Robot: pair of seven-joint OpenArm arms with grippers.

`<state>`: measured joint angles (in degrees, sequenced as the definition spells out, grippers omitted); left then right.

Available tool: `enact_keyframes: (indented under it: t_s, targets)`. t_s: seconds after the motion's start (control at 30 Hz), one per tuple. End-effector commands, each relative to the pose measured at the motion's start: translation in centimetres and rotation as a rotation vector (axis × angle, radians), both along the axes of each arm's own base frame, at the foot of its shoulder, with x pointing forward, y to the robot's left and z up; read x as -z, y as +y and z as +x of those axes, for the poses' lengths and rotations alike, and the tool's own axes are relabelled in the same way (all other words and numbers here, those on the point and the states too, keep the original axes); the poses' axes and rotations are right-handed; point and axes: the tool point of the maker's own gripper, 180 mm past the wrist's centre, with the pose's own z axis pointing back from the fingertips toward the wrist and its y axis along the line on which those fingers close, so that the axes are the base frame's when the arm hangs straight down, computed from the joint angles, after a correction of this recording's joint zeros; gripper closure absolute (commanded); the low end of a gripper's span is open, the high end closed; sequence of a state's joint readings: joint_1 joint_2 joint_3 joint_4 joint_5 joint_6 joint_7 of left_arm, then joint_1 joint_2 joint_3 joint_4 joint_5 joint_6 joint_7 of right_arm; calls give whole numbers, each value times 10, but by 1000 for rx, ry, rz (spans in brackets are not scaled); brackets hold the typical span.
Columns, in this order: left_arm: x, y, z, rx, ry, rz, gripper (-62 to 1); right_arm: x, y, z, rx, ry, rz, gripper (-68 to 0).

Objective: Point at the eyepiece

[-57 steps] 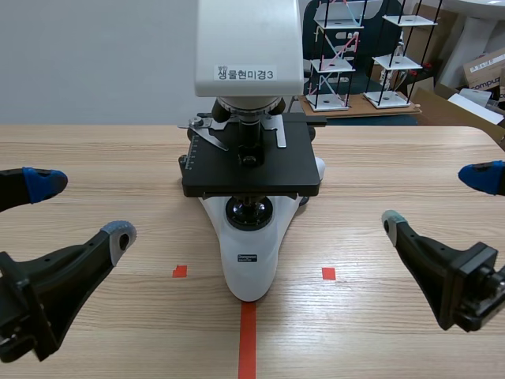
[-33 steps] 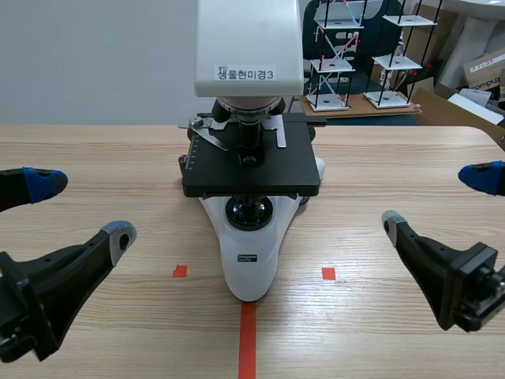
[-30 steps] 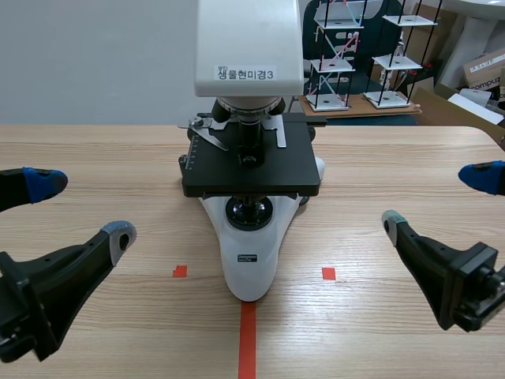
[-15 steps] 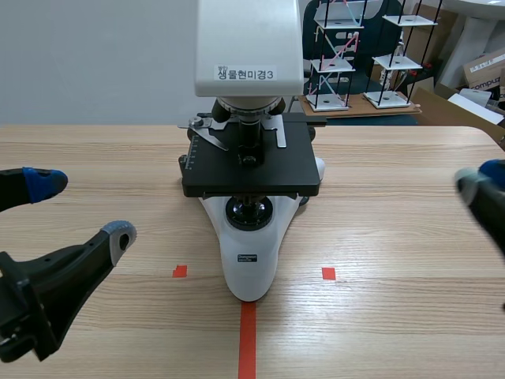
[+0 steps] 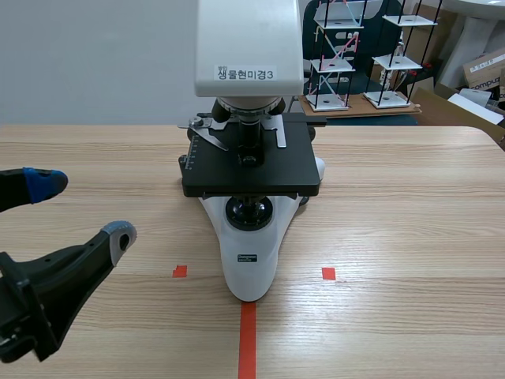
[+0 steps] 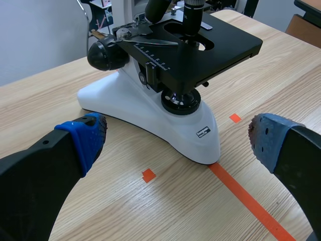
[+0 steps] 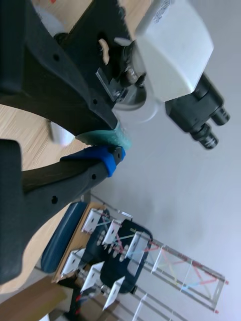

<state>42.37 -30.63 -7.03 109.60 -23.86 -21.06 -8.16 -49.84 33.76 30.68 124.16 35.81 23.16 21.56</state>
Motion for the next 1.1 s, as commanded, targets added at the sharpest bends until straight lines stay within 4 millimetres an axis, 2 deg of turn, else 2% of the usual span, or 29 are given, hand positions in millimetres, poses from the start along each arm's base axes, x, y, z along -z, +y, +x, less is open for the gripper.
enact_keyframes:
  t_s: [0.0, 0.13, 0.3, 0.43, 0.53, 0.8, 1.07]
  targets:
    - [-7, -1, 0, -3, -20, -17, -594, -14, -1, 9, -3, -38, 18, -2]
    - [-7, -1, 0, -3, -20, -17, -594, -31, -4, 31, 13, -22, 17, -2]
    - [-7, -1, 0, -3, -20, -17, -594, -60, 1, 49, -2, -48, -14, -2]
    - [-7, -1, 0, -3, -20, -17, -594, -69, 11, 62, -24, -59, -45, -2]
    - [-7, -1, 0, -3, -20, -17, -594, -66, 19, 76, -51, -40, -36, -2]
    - [-7, -1, 0, -3, -20, -17, -594, -43, 35, 120, -102, 56, -25, -2]
    - [-7, -1, 0, -3, -20, -17, -594, -42, 50, 161, -126, 64, -58, -2]
